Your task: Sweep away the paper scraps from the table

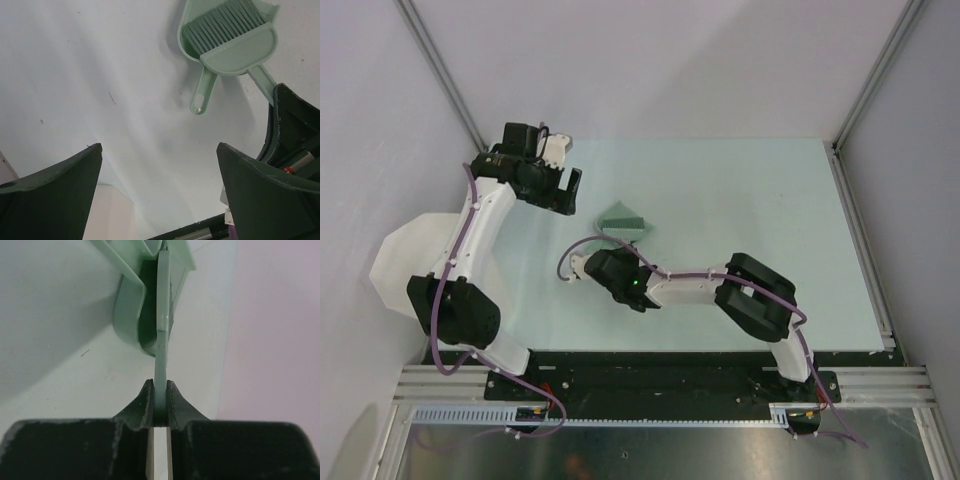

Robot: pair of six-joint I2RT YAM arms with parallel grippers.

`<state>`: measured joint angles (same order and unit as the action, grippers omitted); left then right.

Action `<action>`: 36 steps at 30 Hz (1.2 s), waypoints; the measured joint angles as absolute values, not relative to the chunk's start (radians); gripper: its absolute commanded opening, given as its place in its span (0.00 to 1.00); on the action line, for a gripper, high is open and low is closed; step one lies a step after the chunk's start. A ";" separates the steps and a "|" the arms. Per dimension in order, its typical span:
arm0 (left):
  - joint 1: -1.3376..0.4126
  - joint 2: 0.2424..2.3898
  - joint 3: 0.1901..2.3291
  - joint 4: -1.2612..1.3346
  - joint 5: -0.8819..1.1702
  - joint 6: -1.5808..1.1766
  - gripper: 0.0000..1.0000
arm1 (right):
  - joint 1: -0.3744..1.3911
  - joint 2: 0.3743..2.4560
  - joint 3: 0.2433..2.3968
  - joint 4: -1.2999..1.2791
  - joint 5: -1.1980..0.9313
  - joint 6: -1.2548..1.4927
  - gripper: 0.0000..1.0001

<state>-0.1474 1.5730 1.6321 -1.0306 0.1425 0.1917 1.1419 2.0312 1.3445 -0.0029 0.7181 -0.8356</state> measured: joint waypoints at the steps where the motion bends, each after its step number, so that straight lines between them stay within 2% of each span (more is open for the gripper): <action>1: -0.147 1.573 1.632 -1.031 0.142 0.192 1.00 | 1.146 2.045 1.349 -0.003 0.730 -0.843 0.25; 2: -0.147 1.573 1.632 -1.030 0.142 0.192 1.00 | 1.148 2.053 1.355 -0.003 0.739 -0.846 0.40; 3: -0.147 1.573 1.632 -1.030 0.143 0.192 1.00 | 1.148 2.054 1.360 -0.004 0.742 -0.841 0.99; 10: -0.142 1.573 1.632 -1.030 0.144 0.192 1.00 | 1.169 2.038 1.382 -0.055 0.726 -0.803 1.00; 14: -0.142 1.573 1.632 -1.029 0.146 0.193 1.00 | 1.205 1.957 1.388 -0.165 0.596 -0.761 1.00; 18: -0.142 1.573 1.632 -1.029 0.146 0.194 1.00 | 1.208 1.879 1.533 -0.412 0.192 -0.710 1.00; 21: -0.141 1.573 1.632 -1.029 0.146 0.196 1.00 | 1.179 1.876 1.692 -0.585 -0.181 -0.707 1.00; 24: -0.141 1.573 1.632 -1.029 0.146 0.201 1.00 | 1.137 1.897 1.809 -0.750 -0.447 -0.710 1.00; 30: -0.138 1.571 1.631 -1.029 0.146 0.202 1.00 | 1.011 1.977 1.871 -0.888 -0.754 -0.612 1.00; 36: -0.135 1.570 1.626 -1.028 0.146 0.203 1.00 | 0.771 1.922 1.625 -0.602 -0.884 -0.196 0.99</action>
